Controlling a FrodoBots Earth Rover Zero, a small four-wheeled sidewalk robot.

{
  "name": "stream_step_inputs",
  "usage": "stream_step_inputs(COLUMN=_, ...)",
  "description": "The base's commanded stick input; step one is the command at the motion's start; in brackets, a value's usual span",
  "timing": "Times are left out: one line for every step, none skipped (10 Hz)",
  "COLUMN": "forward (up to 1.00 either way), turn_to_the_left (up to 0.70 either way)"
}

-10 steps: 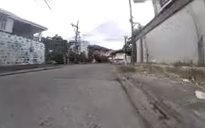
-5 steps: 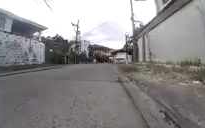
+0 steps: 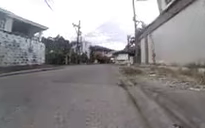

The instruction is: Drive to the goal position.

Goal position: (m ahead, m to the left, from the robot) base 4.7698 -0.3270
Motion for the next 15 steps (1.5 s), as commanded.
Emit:
stream_step_inputs(forward=0.65, turn_to_the_left=0.0)
stream_step_inputs(forward=0.65, turn_to_the_left=0.0)
stream_step_inputs(forward=0.65, turn_to_the_left=0.0)
stream_step_inputs(forward=0.65, turn_to_the_left=0.0)
stream_step_inputs(forward=0.65, turn_to_the_left=0.0)
stream_step_inputs(forward=0.65, turn_to_the_left=0.0)
stream_step_inputs(forward=0.65, turn_to_the_left=0.0)
stream_step_inputs(forward=0.65, turn_to_the_left=0.0)
stream_step_inputs(forward=0.65, turn_to_the_left=0.0)
stream_step_inputs(forward=0.65, turn_to_the_left=0.0)
stream_step_inputs(forward=0.65, turn_to_the_left=0.0)
stream_step_inputs(forward=0.65, turn_to_the_left=0.0)
stream_step_inputs(forward=0.65, turn_to_the_left=0.0)
stream_step_inputs(forward=0.65, turn_to_the_left=0.0)
stream_step_inputs(forward=0.65, turn_to_the_left=0.0)
